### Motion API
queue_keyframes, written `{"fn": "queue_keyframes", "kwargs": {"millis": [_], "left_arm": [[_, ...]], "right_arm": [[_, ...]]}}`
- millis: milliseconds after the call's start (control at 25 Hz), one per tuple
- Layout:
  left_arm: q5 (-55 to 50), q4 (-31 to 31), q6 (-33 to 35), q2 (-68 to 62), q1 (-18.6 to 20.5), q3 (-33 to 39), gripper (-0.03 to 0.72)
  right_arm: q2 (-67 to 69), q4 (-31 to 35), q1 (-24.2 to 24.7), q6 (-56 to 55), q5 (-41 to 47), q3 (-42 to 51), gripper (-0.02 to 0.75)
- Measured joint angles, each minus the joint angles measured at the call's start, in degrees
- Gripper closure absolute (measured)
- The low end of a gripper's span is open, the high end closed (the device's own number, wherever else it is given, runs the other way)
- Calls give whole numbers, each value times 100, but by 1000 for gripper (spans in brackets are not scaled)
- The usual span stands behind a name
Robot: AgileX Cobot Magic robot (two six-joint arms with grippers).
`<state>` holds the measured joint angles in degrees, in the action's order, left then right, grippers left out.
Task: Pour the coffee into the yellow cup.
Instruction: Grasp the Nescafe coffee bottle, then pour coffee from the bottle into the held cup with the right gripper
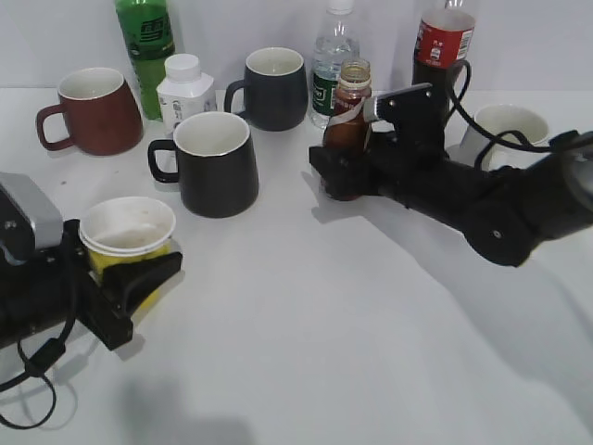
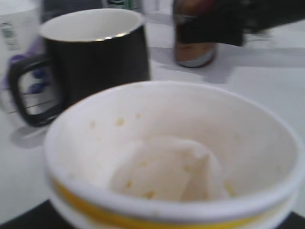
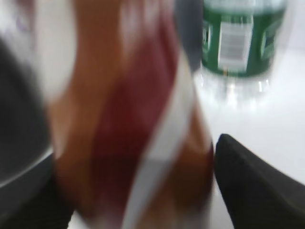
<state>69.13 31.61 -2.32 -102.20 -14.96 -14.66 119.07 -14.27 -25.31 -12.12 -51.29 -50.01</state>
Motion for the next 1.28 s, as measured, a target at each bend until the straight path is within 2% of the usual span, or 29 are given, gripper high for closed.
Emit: {"fn": "queue_keyframes", "kwargs": {"millis": [160,320,480,760,1080,1280], "left_arm": [[0,401,-141,0,0,-7,254],[0,518,-489,0,-157,-185,254],[0,536,-563,0,-479,-380,254],[0,534,-574,0,-970,-637,254],[0,571,-594,-125,-999,-1055,254],[0,847,-892,-390,-1000,-1458,256]], "right_arm": [[145,39,0,-11,134,-339,135],[196,38,0,-17,175,-432,237],[196,-307,0,-17,154,-432,237],[-266,-1761,0,-17,315,-432,237],[-1252,-3257,0,513,579,-427,237],[-1524,-3586,-6,1212,1127,-427,237]]}}
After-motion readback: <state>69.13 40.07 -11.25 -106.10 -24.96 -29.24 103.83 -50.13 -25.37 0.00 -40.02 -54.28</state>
